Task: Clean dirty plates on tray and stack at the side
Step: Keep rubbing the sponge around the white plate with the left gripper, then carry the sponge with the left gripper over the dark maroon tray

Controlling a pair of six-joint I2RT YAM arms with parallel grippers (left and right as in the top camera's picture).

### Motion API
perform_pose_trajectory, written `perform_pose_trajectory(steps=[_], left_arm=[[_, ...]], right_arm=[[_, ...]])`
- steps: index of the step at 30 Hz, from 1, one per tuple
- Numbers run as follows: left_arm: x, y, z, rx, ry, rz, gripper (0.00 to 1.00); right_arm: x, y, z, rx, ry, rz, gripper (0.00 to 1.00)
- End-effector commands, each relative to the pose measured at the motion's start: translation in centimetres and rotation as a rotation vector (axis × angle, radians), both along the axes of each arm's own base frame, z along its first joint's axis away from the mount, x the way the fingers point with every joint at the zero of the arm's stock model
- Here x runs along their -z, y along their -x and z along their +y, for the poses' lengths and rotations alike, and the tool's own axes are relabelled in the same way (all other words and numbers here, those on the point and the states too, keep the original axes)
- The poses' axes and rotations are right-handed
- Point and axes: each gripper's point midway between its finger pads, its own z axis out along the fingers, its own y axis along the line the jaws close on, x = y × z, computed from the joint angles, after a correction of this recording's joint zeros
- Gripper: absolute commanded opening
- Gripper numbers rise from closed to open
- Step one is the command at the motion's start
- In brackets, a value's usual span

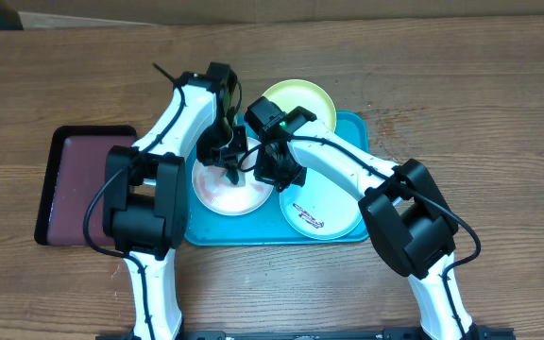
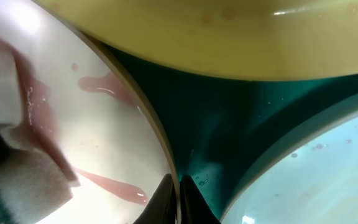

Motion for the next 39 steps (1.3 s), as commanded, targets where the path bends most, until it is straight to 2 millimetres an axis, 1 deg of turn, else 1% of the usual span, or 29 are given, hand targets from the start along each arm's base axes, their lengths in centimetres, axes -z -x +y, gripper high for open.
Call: perform_pose_trajectory(steps=[1, 3, 5, 8, 11, 16, 19, 22, 24, 27, 31, 33, 35, 37, 39], left_arm=[[1.2, 2.0, 0.2, -0.01, 0.015, 0.049, 0.04], [2.2, 2.6, 0.7, -0.008, -0.008, 0.055, 0.04], [3.0, 3.1, 1.7, -0.011, -0.065, 0.06, 0.04], [3.4, 3.6, 4.4, -0.061, -0.224, 0.061, 0.04], [2.9, 3.7, 7.4, -0.1, -0.405, 0.048, 0.04], [1.1, 4.1, 11.4, -0.164, -0.663, 0.017, 0.04], [0.0, 4.2, 13.0, -0.194, -0.773, -0.003, 0.04], [-1.1, 4.2, 14.1, -0.204, -0.854, -0.02, 0.04], [-2.0, 4.0, 14.6, -0.218, -0.893, -0.034, 0.04], [-4.1, 3.1, 14.7, -0.259, -0.917, -0.058, 0.04], [-7.9, 1.1, 14.2, -0.331, -0.897, -0.121, 0.04], [-9.8, 0.2, 13.8, -0.359, -0.866, -0.154, 0.04], [-11.7, -0.6, 13.4, -0.396, -0.815, -0.195, 0.04], [-13.2, -1.0, 13.3, -0.441, -0.758, -0.226, 0.04], [-14.4, -1.0, 13.7, -0.499, -0.692, -0.244, 0.04]], right_arm=[[-1.0, -0.8, -0.4, 0.014, 0.007, -0.04, 0.04], [-1.0, -0.8, -0.4, 0.014, 0.006, -0.041, 0.04], [-1.0, -0.8, -0.4, 0.014, 0.007, -0.041, 0.04], [-1.0, -0.8, -0.4, 0.014, 0.007, -0.041, 0.04], [-1.0, -0.8, -0.4, 0.013, 0.007, -0.041, 0.04], [-1.0, -0.9, -0.4, -0.001, 0.005, -0.046, 0.04], [-1.0, -0.9, -0.4, -0.001, 0.005, -0.046, 0.04], [-1.0, -0.9, -0.4, -0.001, 0.005, -0.046, 0.04], [-1.0, -0.9, -0.4, -0.001, 0.005, -0.047, 0.04], [-1.0, -0.9, -0.4, 0.0, 0.005, -0.047, 0.04], [-1.0, -0.9, -0.4, -0.001, 0.004, -0.046, 0.04], [-1.0, -0.9, -0.3, -0.009, 0.003, -0.046, 0.04], [-1.2, -0.6, 0.3, -0.056, -0.027, -0.04, 0.04], [-1.3, -0.3, 1.1, -0.11, -0.064, -0.037, 0.04], [-1.7, -0.1, 1.6, -0.144, -0.091, -0.038, 0.04]])
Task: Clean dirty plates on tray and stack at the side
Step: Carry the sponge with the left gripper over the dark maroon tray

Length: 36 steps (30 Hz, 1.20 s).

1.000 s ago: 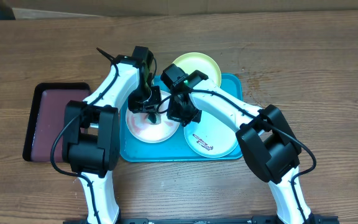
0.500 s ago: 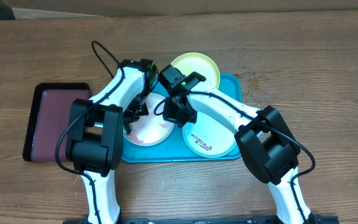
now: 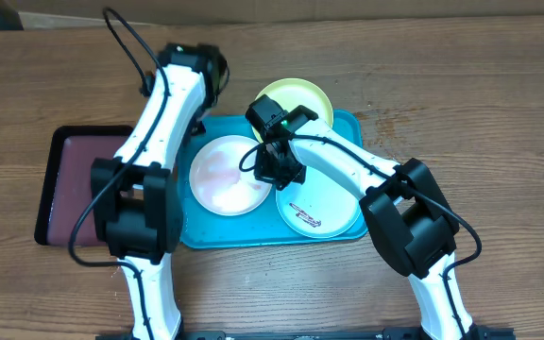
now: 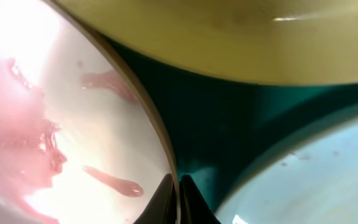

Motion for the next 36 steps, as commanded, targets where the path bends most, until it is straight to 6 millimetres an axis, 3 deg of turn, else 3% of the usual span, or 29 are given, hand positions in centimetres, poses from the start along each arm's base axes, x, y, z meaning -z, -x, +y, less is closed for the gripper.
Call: perform_pose_trajectory(steps=[1, 7, 12, 18, 24, 36], left_arm=[[-3.8, 0.1, 0.9, -0.092, 0.094, -0.141, 0.04], [-5.6, 1.9, 5.2, -0.223, 0.264, -0.182, 0.04], [-5.1, 3.6, 8.8, -0.357, 0.388, -0.175, 0.04], [-3.3, 4.6, 11.3, -0.369, 0.461, -0.15, 0.04], [-0.9, 4.8, 12.1, -0.412, 0.5, -0.161, 0.04], [2.7, 6.5, 14.3, -0.489, 0.511, -0.16, 0.04]], right_arm=[[-1.9, 0.1, 1.0, -0.08, -0.054, -0.033, 0.04], [-5.4, 0.0, 2.7, -0.189, -0.104, -0.107, 0.04], [-8.6, 0.0, 4.0, -0.272, -0.106, -0.184, 0.04], [-12.0, -1.5, 2.5, -0.29, 0.087, -0.338, 0.04], [-15.2, -2.3, 0.7, -0.321, 0.249, -0.45, 0.04], [-15.7, -2.5, 0.5, -0.317, 0.265, -0.465, 0.04]])
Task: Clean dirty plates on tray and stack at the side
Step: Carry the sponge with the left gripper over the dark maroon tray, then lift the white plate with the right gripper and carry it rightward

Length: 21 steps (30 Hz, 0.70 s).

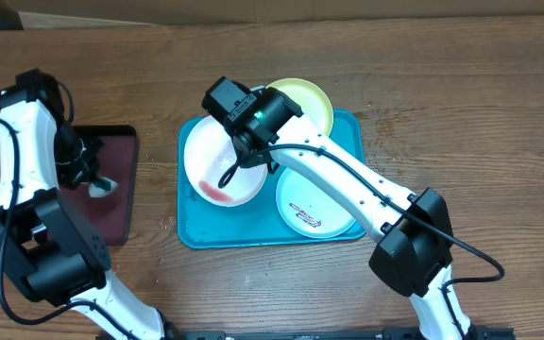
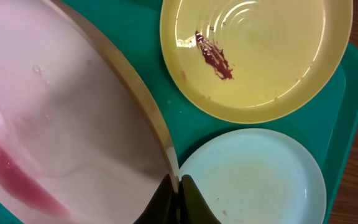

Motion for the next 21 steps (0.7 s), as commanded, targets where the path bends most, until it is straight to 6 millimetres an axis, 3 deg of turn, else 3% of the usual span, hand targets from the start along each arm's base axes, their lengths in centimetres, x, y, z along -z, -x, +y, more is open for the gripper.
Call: perform_pose_trajectory(steps=[1, 6, 13, 21], left_arm=[[-0.1, 0.4, 0.7, -0.012, 0.003, -0.021, 0.04], [0.8, 0.8, 2.0, -0.051, -0.001, -0.032, 0.04], [3.3, 1.7, 1.9, -0.062, 0.012, -0.019, 0.04], [3.7, 1.7, 1.9, -0.061, 0.01, -0.023, 0.04]], right_arm=[[-3.3, -0.8, -0.1, 0.006, -0.025, -0.094, 0.04], [-4.2, -2.3, -2.0, 0.04, 0.082, -0.202, 0.04], [-6.0, -3.6, -3.7, -0.058, 0.297, -0.331, 0.04], [-10.3, -2.2, -2.3, -0.119, 0.541, -0.58, 0.04]])
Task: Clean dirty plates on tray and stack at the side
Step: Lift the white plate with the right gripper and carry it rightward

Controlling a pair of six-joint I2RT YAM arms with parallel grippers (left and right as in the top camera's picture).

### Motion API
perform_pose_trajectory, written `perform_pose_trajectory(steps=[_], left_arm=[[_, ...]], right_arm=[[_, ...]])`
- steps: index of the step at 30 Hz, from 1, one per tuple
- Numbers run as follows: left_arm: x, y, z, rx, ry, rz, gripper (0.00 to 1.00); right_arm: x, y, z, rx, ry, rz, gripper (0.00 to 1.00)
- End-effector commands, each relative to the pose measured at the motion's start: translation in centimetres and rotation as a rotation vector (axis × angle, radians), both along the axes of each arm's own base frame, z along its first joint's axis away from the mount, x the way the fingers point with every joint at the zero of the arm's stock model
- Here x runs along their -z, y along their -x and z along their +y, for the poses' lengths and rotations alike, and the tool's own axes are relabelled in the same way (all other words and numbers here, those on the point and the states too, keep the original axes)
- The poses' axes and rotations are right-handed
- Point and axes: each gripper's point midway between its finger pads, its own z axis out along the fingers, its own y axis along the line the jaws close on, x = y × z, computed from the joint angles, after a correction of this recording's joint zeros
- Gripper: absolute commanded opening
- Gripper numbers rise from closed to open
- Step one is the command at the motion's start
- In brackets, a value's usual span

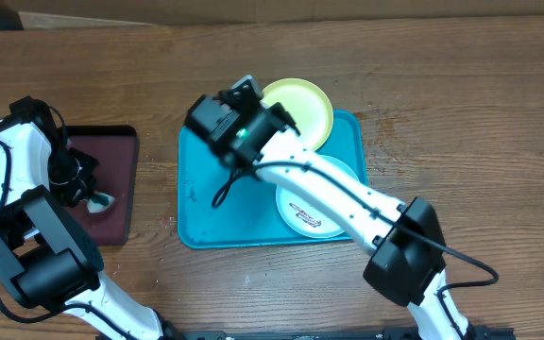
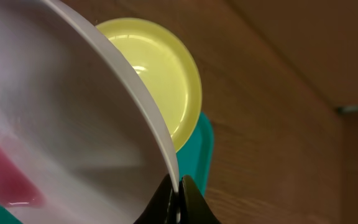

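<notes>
My right gripper point(image 2: 178, 186) is shut on the rim of a white plate point(image 2: 73, 118), held tilted steeply above the teal tray point(image 1: 196, 212). Red liquid point(image 2: 5, 180) has pooled at the plate's low side. In the overhead view the right wrist point(image 1: 229, 127) hides most of that plate. A yellow plate point(image 1: 308, 106) lies at the tray's far edge and a light blue plate point(image 1: 314, 210) with a dark smear at its near right. My left gripper point(image 1: 85, 194) is over the dark red tray point(image 1: 116, 179), shut on a sponge point(image 1: 100, 200).
The dark red tray sits on the wooden table left of the teal tray. Bare teal surface shows where the white plate lay. The right arm stretches diagonally across the teal tray. Brown wood surrounds both trays.
The right gripper has raised the white plate clear of the teal tray and tipped it steeper. The left gripper with the sponge sits slightly nearer on the red tray.
The left gripper held the sponge on the white plate while the right pinched its rim. Then the left arm was off the plate, leaving red smears. Later the sponge was over the red tray and the plate tilted. Now the plate hangs above the teal tray.
</notes>
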Motion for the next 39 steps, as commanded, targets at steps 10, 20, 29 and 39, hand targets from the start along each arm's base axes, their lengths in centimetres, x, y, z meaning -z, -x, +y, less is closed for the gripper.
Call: perform_pose_trajectory(steps=[10, 20, 29, 39], left_arm=[[-0.5, 0.0, -0.2, 0.011, 0.004, -0.013, 0.04], [-0.5, -0.2, -0.5, 0.011, 0.023, -0.023, 0.04], [-0.5, -0.1, -0.5, 0.015, 0.024, -0.022, 0.04], [-0.5, -0.1, -0.6, 0.015, 0.027, -0.019, 0.04]], right_arm=[[-7.8, 2.9, 3.7, -0.082, 0.092, -0.338, 0.04], [-8.1, 3.3, 4.1, -0.09, 0.098, -0.354, 0.04], [-6.3, 3.4, 4.7, -0.102, 0.017, -0.261, 0.04], [1.1, 0.4, 2.6, 0.169, -0.571, 0.253, 0.04]])
